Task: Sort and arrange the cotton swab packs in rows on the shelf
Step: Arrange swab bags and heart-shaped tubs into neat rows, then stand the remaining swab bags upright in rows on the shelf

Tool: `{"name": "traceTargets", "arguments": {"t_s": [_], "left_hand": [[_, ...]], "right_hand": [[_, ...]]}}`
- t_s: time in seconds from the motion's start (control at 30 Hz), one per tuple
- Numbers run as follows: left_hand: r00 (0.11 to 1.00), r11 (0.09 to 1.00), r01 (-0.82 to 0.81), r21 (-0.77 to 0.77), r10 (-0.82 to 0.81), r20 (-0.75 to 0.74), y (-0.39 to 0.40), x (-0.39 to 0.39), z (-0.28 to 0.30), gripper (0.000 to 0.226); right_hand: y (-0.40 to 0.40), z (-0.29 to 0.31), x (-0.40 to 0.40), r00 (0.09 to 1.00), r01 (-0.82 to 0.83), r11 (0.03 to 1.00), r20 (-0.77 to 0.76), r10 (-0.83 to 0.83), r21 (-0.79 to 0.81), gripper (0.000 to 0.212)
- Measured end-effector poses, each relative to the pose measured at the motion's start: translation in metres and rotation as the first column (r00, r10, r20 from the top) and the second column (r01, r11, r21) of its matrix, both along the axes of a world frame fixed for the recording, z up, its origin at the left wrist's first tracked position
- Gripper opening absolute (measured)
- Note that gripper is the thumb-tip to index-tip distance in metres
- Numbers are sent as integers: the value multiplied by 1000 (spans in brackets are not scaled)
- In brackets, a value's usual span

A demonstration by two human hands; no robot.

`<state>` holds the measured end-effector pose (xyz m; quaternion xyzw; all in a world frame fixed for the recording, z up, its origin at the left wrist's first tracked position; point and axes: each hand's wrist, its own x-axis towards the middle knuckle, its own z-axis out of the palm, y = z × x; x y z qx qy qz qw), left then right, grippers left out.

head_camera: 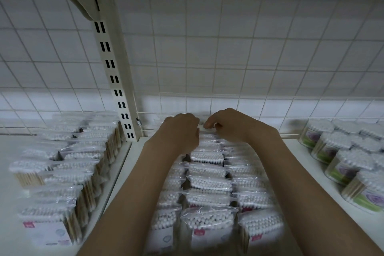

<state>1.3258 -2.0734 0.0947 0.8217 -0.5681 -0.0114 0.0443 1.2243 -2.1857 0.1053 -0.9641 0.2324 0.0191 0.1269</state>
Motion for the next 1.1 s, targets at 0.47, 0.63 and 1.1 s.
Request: {"name": "traceTargets", "arguments": {"t_s": [0.47,0.63,1.1], "left_hand": [[999,993,-5,121,11,-51,-1,0,1,10],[1000,991,8,136,-6,-13,0,-1,2,11],[997,977,42,211,-26,-79,4,2,-1,16]], "right_hand": [[-17,4,10,998,47,992,-23,-50,-120,48],[-21,-7,20,996,85,968,11,-85,-237,28],[-15,0,26,983,153,933,148,-109,-325,19]]}}
